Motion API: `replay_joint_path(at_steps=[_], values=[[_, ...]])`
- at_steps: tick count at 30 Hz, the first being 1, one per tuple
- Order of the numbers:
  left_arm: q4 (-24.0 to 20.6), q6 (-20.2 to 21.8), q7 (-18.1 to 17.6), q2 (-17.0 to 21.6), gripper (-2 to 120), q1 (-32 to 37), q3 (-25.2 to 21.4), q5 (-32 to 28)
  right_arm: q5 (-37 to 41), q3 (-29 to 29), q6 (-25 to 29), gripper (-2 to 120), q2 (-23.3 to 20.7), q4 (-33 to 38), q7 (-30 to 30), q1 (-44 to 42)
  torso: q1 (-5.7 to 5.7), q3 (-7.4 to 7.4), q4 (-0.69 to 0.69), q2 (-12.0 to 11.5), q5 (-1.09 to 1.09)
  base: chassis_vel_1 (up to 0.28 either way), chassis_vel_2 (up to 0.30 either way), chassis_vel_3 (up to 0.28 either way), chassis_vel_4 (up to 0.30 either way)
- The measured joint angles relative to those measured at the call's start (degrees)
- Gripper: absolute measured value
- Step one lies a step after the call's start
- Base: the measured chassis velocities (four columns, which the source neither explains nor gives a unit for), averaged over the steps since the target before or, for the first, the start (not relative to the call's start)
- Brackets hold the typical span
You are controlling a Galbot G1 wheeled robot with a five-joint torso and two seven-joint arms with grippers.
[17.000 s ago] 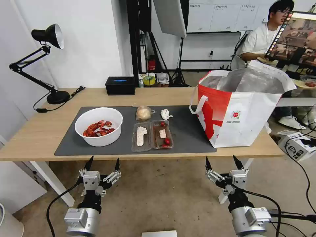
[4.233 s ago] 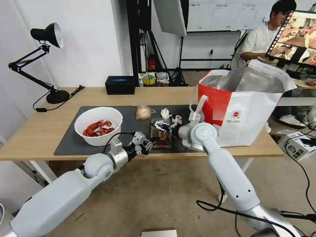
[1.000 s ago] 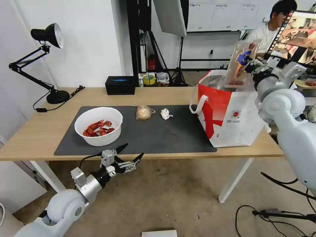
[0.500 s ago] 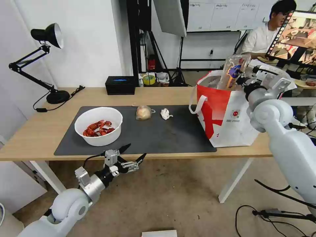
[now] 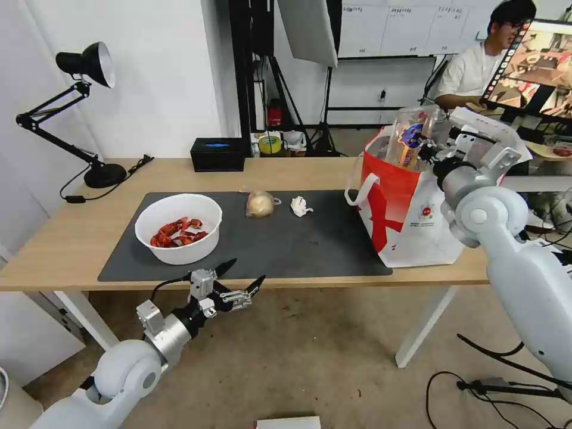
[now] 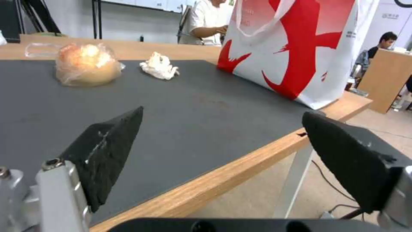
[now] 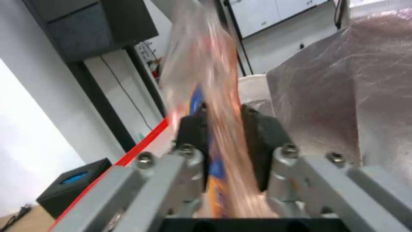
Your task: Pick up the trash from the table and place it into the takeout bag.
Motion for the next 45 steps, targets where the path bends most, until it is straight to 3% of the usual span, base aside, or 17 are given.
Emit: replay_joint_path(at_steps=[13,16,22,27,30,34,39,45], values=[[-0.02,0.10,-0.30,1.06,100,-1.13,-0.89,-0.21,0.70,0.20,-0.81,69,-0.85,2.00,0.08,-0.69,0.00,0.01,0.00,0.00,0.01,0.000,0.000,0.000,0.000],[-0.15,0.10,-0.33,0.94,100,-0.94,-1.02,-0.21,0.75,0.22,-0.70,83,-1.35,3.33,-1.95,-0.71,0.00,0.01,0.00,0.00,0.01,0.000,0.000,0.000,0.000],[-0.35,-0.14,-0.34,0.92,100,-0.62,-1.44,-0.34,0.70,-0.16,-0.23,99,-2.04,6.33,-5.34,-0.61,0.00,0.01,0.00,0.00,0.00,0.000,0.000,0.000,0.000],[-0.77,-0.29,-0.33,1.01,100,0.11,-2.46,-0.52,-0.47,-1.11,-1.68,100,-3.62,11.55,-12.02,-2.71,0.00,0.01,0.01,0.00,-0.01,0.000,0.000,0.000,0.000],[-0.87,-0.35,-0.26,1.05,100,0.73,-3.47,-0.58,-5.91,-1.88,-2.95,100,-5.66,14.79,-19.90,-7.11,-0.01,0.00,0.00,0.00,0.00,0.000,0.000,0.000,0.000],[-0.88,-0.46,-0.11,0.92,100,1.47,-4.43,-0.58,-9.69,-2.43,-2.12,100,-6.94,16.81,-23.49,-11.15,0.00,0.00,0.00,0.00,0.01,0.000,0.000,0.000,0.000],[-0.47,-1.51,0.21,0.16,100,4.06,-7.38,-0.17,-16.12,-2.85,3.65,100,-8.70,19.56,-27.51,-20.02,0.00,0.00,0.00,0.00,0.00,0.000,0.000,0.000,0.000],[-0.04,-2.81,0.57,-1.57,100,7.23,-10.93,0.98,-23.05,-3.64,9.99,100,-8.79,20.64,-27.81,-29.17,-0.01,0.00,0.00,0.00,0.00,0.000,0.000,0.000,0.000]])
